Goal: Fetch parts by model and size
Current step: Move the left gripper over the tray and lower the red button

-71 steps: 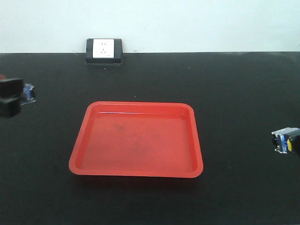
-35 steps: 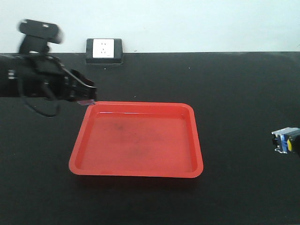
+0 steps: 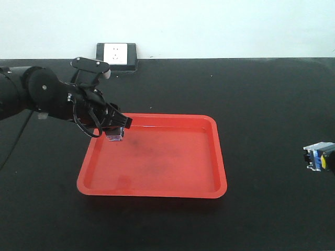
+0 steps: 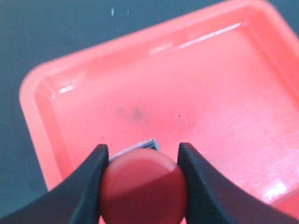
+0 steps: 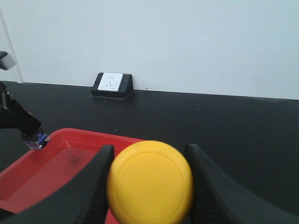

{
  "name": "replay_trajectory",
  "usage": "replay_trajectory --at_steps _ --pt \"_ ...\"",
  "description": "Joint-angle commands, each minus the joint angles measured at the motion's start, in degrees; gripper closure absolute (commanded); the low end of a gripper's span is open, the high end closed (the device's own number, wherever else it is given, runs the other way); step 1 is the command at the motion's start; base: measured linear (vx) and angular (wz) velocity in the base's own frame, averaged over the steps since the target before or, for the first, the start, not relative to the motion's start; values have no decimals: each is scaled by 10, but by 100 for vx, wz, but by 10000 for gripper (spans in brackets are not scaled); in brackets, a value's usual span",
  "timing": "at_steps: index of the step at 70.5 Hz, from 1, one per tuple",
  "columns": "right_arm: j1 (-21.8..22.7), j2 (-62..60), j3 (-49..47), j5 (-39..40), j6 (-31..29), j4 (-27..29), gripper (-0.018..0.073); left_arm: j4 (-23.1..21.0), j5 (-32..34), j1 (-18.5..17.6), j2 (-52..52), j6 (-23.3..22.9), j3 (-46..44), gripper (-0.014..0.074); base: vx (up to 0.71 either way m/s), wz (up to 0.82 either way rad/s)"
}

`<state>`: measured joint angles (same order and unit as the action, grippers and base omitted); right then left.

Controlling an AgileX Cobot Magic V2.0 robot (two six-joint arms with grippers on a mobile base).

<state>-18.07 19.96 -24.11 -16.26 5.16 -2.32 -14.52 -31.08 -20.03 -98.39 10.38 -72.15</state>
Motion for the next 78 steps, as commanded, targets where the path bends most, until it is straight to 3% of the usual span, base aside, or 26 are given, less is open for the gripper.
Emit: replay_trajectory --at_steps 1,14,45,64,78 --pt "2 5 -18 47 -4 -3 567 10 28 -3 10 -27 -20 572 0 0" --pt "2 5 -18 47 -4 -3 567 54 41 -3 -18 -86 -20 563 0 0" --pt "2 5 -18 47 -4 -3 567 54 46 -3 -57 -91 -20 513 0 0" --pt "2 5 -18 47 -4 -3 567 54 34 -3 -81 -91 -20 396 0 0" --pt "2 5 -18 47 -4 -3 567 53 31 -3 -80 -91 -20 254 0 0"
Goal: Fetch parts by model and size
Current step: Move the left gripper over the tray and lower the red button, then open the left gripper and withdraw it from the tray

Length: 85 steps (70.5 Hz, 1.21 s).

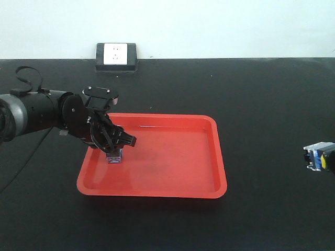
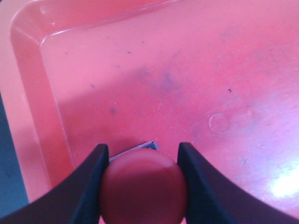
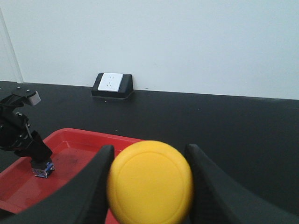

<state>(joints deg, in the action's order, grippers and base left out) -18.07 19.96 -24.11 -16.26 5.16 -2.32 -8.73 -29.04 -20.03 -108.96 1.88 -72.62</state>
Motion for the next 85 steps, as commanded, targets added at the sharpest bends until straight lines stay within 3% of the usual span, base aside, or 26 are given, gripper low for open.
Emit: replay_trajectory --at_steps 1,15,38,66,85 --pt "2 5 -18 47 -4 -3 567 -5 11 -3 26 -6 -16 243 0 0" --pt "2 5 -18 47 -4 -3 567 -5 -30 -3 27 -11 -51 136 0 0" --pt "2 5 -18 47 -4 -3 567 -5 -127 -3 70 -8 -137 131 0 0" --pt "2 5 -18 47 -4 -3 567 -1 -163 -3 255 14 -132 131 0 0" --pt "2 5 -18 47 -4 -3 567 -1 -138 -3 431 17 -17 131 0 0"
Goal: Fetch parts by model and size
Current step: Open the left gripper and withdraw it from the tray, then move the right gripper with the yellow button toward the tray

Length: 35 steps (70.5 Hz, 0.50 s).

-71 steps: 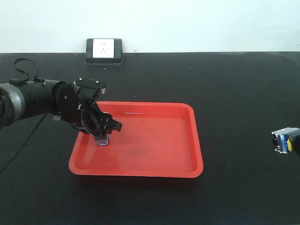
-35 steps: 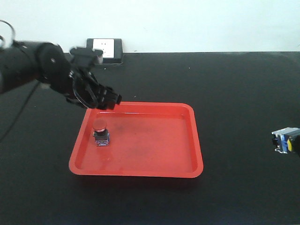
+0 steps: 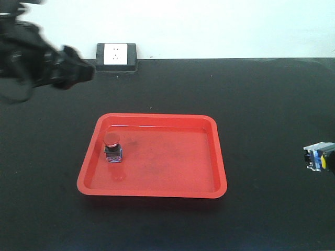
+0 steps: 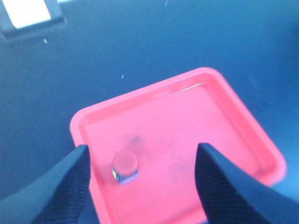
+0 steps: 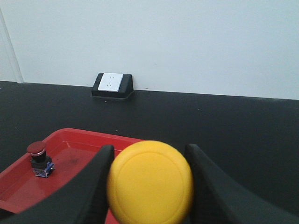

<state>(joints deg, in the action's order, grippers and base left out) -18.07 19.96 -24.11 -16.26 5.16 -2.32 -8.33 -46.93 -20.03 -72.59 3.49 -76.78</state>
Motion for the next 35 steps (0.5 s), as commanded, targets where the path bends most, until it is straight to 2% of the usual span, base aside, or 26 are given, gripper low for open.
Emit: replay_trajectory --at_steps 1,11,25,35 --pt "2 5 -18 47 -4 -3 567 -5 43 -3 77 1 32 131 0 0" --pt "2 5 -18 47 -4 -3 567 -5 67 -3 172 21 117 131 0 0" --pt "2 5 -18 47 -4 -3 567 -5 114 -3 315 23 231 131 0 0" --pt "2 5 -18 47 -4 -3 567 -5 122 -3 421 56 301 131 0 0"
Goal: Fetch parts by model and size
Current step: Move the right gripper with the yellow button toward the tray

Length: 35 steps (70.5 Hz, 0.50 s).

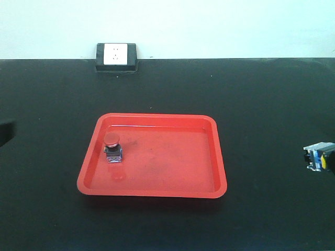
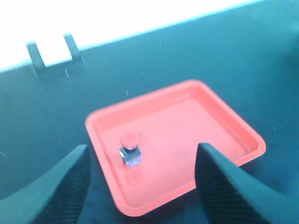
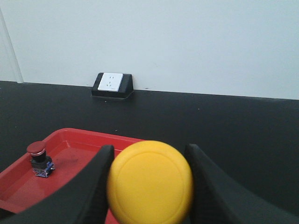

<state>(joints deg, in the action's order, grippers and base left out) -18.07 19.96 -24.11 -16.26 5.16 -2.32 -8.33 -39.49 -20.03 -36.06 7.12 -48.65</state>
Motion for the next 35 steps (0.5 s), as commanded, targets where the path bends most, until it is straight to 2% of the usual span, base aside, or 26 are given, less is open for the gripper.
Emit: replay_trajectory --at_steps 1,20,35 --pt "2 5 -18 47 -4 -3 567 -5 48 -3 66 22 22 131 0 0" --pt "2 5 -18 60 -2 6 567 -12 48 -3 249 24 125 131 0 0" --pt "2 5 -18 64 -3 23 567 -12 48 -3 317 23 190 132 0 0"
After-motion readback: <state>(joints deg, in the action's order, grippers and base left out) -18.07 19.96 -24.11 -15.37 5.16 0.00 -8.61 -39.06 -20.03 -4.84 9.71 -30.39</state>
